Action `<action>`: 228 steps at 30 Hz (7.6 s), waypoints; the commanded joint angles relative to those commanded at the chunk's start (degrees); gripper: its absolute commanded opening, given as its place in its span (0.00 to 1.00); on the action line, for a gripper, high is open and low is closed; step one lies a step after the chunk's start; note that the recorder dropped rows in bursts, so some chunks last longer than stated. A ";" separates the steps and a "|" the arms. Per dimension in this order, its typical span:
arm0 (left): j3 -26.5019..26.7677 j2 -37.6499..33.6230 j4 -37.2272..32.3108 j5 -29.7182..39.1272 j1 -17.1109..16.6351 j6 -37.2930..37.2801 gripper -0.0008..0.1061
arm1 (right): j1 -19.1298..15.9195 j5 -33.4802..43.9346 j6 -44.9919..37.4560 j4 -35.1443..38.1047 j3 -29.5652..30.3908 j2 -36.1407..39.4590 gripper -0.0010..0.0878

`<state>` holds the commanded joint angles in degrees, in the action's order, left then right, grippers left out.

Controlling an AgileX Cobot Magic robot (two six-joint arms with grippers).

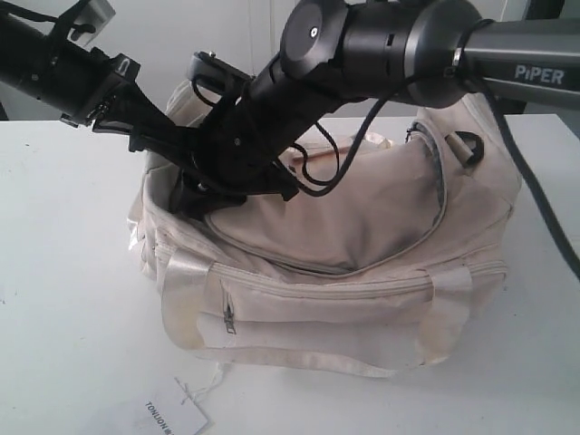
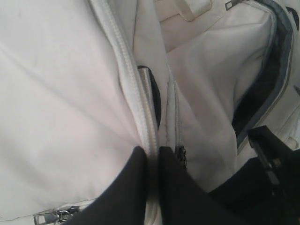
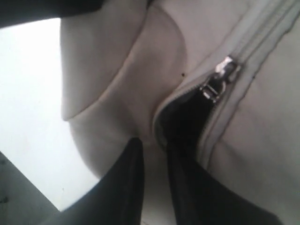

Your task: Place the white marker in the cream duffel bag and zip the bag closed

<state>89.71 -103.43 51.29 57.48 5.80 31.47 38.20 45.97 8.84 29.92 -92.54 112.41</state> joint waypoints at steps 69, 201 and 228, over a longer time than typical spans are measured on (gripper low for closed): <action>0.00 0.00 -0.10 -0.47 0.00 0.00 0.01 | 0.00 -2.81 7.06 -8.29 0.00 -0.17 0.42; 0.00 0.00 -29.54 0.04 0.00 -7.81 0.01 | -0.75 23.99 -12.86 -37.19 -0.10 -16.05 0.01; 1.09 0.11 -35.48 3.43 0.00 -9.43 0.01 | -14.41 23.99 -13.76 -39.99 -0.10 -20.18 0.01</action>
<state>90.80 -103.32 15.81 60.91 5.80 22.03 23.79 69.96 -4.92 -10.07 -92.64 92.23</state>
